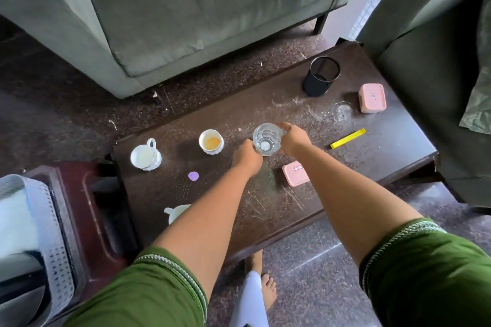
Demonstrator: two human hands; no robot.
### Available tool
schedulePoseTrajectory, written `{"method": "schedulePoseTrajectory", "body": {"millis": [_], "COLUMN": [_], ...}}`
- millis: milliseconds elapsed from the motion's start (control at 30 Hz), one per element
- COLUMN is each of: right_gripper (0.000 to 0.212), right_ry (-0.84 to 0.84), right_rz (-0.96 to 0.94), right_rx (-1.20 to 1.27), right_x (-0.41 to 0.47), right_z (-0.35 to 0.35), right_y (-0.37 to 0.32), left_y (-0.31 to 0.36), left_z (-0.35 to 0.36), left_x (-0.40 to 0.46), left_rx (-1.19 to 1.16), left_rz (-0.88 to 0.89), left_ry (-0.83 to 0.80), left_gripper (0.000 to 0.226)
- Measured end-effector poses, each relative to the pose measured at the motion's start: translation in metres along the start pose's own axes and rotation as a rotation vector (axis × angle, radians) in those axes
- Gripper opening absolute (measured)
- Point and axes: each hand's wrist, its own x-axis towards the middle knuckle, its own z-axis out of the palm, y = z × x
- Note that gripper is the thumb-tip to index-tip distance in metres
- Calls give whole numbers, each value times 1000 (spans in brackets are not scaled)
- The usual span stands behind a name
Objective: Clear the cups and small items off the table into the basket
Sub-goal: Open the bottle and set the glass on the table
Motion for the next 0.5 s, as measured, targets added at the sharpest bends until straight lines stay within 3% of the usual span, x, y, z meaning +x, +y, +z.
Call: {"method": "schedulePoseTrajectory", "body": {"millis": [300, 500], "right_gripper": [70, 63], "right_ry": [5, 72], "right_rz": [53, 124], "right_rx": [-37, -90], "right_x": [2, -24], "right_z": [2, 1], "right_y": [-6, -15], "left_y": [-2, 8], "left_z": [-6, -18], "left_x": [-2, -24], "left_rx": [56, 214], "left_rz": [12, 73], "left_ry": [-99, -111], "left_gripper": [34, 67]}}
